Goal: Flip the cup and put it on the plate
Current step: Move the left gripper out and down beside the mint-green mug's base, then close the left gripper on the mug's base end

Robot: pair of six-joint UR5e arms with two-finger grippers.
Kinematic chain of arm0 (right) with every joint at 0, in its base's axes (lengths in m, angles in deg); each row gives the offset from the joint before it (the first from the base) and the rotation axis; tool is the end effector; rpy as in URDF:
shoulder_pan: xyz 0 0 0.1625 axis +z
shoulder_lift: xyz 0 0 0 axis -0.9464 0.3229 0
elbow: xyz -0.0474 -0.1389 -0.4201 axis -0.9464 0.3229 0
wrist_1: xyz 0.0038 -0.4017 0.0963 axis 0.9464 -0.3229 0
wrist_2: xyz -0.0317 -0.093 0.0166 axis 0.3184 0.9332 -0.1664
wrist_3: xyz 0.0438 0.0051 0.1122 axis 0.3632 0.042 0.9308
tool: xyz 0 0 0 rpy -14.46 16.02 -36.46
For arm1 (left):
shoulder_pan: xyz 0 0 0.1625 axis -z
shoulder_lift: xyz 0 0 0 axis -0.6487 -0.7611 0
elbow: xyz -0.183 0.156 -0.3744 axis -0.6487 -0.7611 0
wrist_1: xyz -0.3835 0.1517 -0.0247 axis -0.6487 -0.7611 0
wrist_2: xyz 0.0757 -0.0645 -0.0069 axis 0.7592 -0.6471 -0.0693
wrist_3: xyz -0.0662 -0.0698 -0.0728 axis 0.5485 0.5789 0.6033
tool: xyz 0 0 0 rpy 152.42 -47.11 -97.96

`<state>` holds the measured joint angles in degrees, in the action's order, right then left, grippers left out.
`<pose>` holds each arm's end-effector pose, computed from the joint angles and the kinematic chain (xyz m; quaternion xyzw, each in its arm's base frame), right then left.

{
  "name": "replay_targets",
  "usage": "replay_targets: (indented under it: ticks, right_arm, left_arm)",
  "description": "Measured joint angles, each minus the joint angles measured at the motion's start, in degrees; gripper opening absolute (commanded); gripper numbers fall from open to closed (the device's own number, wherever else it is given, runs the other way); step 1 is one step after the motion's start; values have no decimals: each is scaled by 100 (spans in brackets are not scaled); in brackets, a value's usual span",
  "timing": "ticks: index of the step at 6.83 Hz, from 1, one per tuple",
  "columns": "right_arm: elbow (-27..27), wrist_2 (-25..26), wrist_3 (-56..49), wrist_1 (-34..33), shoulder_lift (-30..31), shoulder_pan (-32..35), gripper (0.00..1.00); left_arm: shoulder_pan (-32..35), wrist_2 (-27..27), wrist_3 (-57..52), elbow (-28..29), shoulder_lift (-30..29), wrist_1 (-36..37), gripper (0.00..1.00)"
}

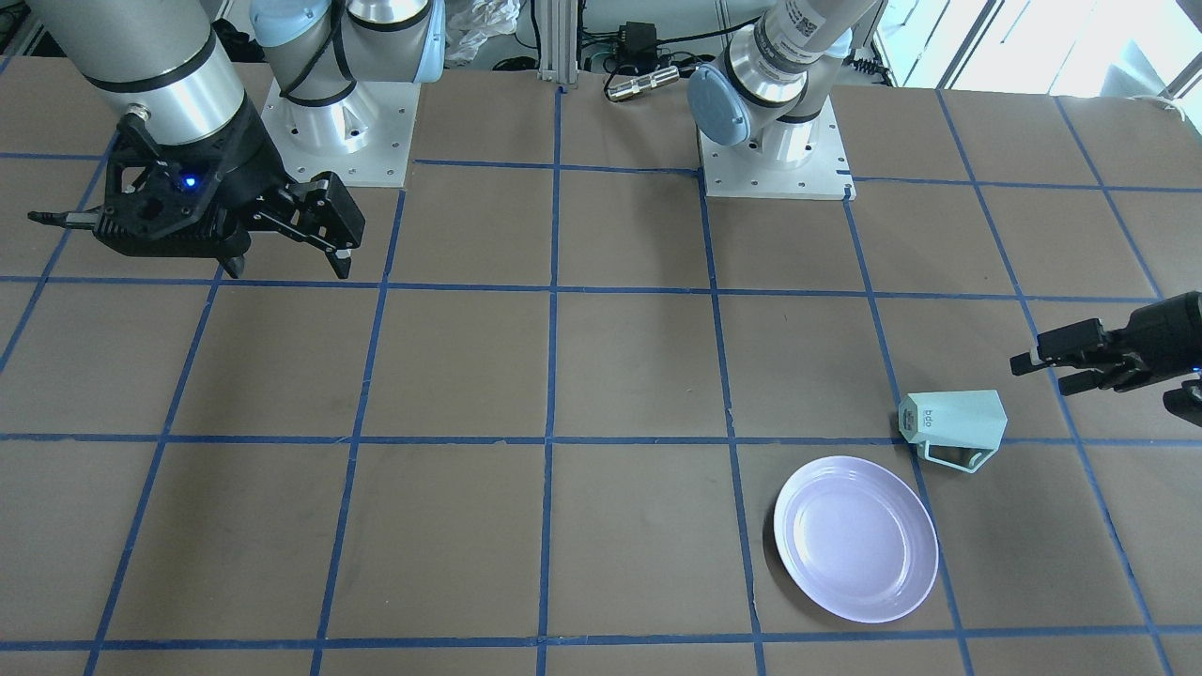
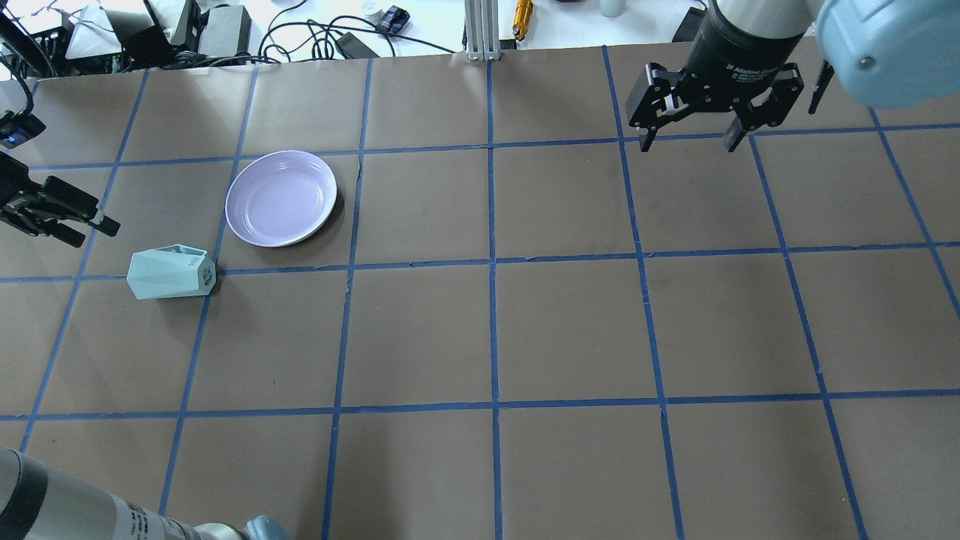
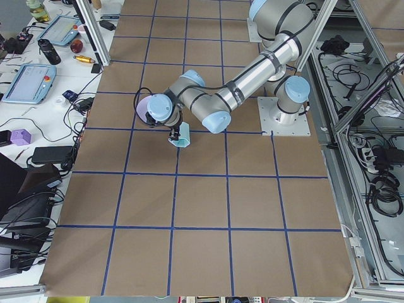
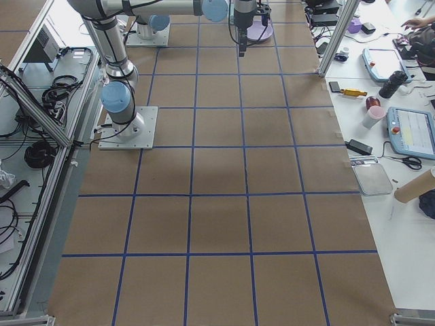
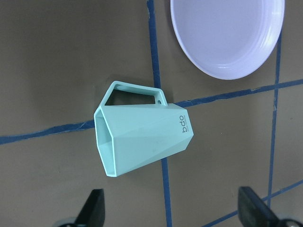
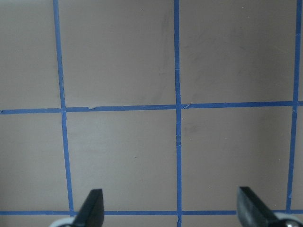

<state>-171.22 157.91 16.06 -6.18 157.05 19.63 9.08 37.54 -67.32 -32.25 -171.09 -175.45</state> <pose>0.1464 -0.5206 0.4896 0.0112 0.9995 -0.0132 0.0248 0.2605 -0.5593 0.2918 -0.0463 -0.9709 -0.0473 0.2301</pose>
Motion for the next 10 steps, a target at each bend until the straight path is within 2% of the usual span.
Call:
replay_targets:
  ticks: [4,7,9,10]
  right_arm:
    - [0,0,0,0,0,0,100]
    - [0,0,0,0,0,0,100]
    - [0,0,0,0,0,0,100]
    - [0,0,0,0,0,0,100]
  left_arm:
    - [-447,-782,-567,-50,-805,-94,100]
    - [-482,-1341,-1020,-7,-1158,-869,99]
    - [-487,-1533,-1270,12,-1257,-1203,82]
    - [-490,-1557,-1303,21,-1275,-1284,62]
